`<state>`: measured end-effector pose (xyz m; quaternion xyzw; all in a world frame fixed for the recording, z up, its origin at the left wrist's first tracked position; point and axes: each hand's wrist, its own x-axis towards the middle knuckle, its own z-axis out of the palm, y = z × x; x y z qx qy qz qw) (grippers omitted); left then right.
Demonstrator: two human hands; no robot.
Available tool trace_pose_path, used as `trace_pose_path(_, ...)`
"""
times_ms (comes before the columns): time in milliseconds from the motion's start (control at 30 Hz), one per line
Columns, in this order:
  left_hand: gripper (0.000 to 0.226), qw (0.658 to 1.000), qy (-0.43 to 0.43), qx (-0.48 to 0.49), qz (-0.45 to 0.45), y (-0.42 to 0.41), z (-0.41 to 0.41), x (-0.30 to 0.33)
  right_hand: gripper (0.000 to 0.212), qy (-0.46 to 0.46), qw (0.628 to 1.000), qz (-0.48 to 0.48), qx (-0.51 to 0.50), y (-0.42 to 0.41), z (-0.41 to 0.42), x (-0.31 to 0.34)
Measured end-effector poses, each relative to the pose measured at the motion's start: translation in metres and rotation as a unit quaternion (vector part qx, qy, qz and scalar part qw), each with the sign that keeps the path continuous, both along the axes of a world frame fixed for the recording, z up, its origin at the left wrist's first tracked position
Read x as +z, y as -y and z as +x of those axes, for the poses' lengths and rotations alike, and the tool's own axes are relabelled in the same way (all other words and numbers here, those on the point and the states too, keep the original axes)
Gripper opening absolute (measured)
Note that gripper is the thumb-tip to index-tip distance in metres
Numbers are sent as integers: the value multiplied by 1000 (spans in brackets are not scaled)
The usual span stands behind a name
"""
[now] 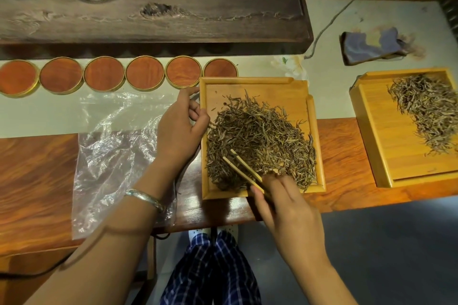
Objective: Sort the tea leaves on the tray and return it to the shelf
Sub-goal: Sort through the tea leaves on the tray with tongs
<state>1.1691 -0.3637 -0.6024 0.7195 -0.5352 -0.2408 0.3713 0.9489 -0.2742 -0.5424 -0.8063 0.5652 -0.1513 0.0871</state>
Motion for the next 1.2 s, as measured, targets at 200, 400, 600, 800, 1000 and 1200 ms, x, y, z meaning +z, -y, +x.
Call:
trace_pose_path(200,44,1000,0,1,1,0,0,0,35,2,1000,11,-12,-10,-8,1)
trace_pose_path(400,43,1000,9,1,0,0,1,-2,32,1,1000,30,-6,-14,-7,0)
trace_pose_path(600,41,1000,3,6,-3,0,0,-3,36,-8,999,33,-12,-11,-20,2)
trace_pose_path(800,42,1000,4,5,0,1,0,-4,38,-2,999,25,-46,-7,-35,6)
trace_pose_path(1000,42,1000,-3,2,-2,0,1,-5,35,4,999,11,-37,3,-19,1)
trace_pose_path(1200,42,1000,-3,4,1,0,1,-6,35,38,995,-14,-86,2,-24,9)
